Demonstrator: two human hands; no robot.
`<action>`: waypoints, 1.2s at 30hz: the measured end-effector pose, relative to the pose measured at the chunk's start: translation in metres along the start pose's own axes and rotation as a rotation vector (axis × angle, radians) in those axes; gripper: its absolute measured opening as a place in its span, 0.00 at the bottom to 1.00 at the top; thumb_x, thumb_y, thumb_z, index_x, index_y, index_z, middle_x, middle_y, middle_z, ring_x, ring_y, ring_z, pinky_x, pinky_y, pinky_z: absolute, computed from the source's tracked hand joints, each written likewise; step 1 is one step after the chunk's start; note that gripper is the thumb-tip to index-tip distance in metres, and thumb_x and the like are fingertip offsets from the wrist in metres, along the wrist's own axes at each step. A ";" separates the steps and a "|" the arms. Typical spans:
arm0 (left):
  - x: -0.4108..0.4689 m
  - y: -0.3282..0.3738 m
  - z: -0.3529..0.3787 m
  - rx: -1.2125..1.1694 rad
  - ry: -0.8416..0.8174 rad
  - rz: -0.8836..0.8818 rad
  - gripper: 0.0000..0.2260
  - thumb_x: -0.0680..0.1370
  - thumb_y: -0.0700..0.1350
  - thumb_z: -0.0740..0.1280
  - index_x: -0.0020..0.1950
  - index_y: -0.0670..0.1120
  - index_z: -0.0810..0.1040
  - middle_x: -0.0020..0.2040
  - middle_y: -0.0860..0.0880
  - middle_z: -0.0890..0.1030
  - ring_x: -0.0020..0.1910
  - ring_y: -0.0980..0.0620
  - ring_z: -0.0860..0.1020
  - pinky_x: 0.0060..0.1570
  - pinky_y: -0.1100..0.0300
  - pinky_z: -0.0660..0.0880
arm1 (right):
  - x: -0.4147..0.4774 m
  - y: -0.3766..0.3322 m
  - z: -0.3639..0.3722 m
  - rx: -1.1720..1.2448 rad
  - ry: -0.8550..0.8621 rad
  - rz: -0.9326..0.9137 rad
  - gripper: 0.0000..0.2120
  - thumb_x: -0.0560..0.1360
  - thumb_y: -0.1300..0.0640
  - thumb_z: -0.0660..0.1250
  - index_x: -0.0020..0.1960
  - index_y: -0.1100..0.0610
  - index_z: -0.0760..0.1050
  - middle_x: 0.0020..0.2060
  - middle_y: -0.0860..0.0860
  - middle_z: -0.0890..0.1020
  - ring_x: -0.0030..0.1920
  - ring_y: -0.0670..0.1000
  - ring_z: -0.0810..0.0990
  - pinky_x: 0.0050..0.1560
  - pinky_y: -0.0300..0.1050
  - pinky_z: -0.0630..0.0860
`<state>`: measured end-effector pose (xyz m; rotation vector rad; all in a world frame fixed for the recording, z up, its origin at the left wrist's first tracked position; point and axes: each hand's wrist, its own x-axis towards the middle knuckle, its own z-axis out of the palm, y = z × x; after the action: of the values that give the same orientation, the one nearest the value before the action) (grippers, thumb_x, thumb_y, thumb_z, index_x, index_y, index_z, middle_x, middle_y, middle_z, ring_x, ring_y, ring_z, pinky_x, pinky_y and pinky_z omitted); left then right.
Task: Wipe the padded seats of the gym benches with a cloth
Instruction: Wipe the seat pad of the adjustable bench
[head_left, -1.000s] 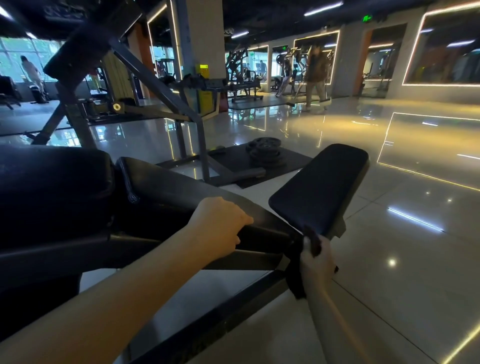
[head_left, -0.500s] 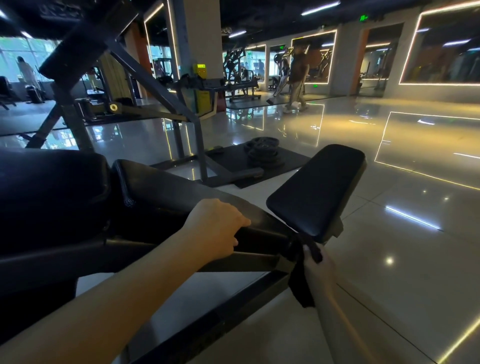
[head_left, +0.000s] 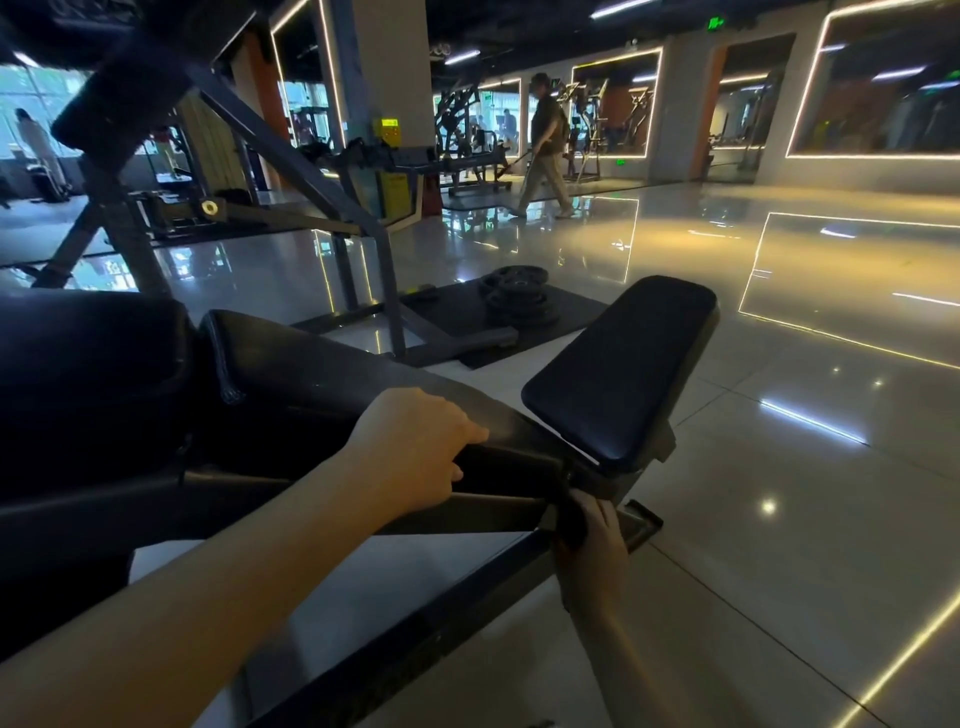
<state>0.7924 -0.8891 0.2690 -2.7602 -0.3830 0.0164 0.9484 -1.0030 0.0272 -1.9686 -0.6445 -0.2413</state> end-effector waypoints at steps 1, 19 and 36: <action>0.000 0.000 0.000 0.004 0.000 0.002 0.25 0.81 0.55 0.63 0.76 0.61 0.60 0.74 0.53 0.69 0.70 0.50 0.71 0.64 0.51 0.70 | -0.001 0.004 -0.001 -0.047 -0.005 -0.038 0.18 0.74 0.62 0.70 0.62 0.52 0.77 0.55 0.48 0.77 0.50 0.47 0.78 0.45 0.39 0.76; 0.001 0.000 -0.001 0.004 -0.018 0.023 0.24 0.81 0.55 0.61 0.77 0.61 0.59 0.72 0.53 0.71 0.69 0.51 0.71 0.65 0.50 0.71 | 0.021 0.000 -0.005 -0.044 0.076 -0.086 0.12 0.76 0.64 0.68 0.58 0.55 0.78 0.53 0.47 0.77 0.47 0.46 0.77 0.43 0.39 0.68; -0.001 0.000 -0.003 0.011 0.016 0.029 0.24 0.81 0.55 0.61 0.77 0.61 0.59 0.74 0.54 0.68 0.71 0.51 0.69 0.68 0.51 0.68 | 0.025 -0.011 -0.008 0.003 0.100 -0.022 0.06 0.75 0.64 0.68 0.48 0.54 0.74 0.45 0.45 0.73 0.40 0.49 0.75 0.36 0.41 0.63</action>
<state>0.7912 -0.8905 0.2713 -2.7531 -0.3381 0.0042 0.9645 -0.9976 0.0499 -1.9347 -0.6018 -0.3495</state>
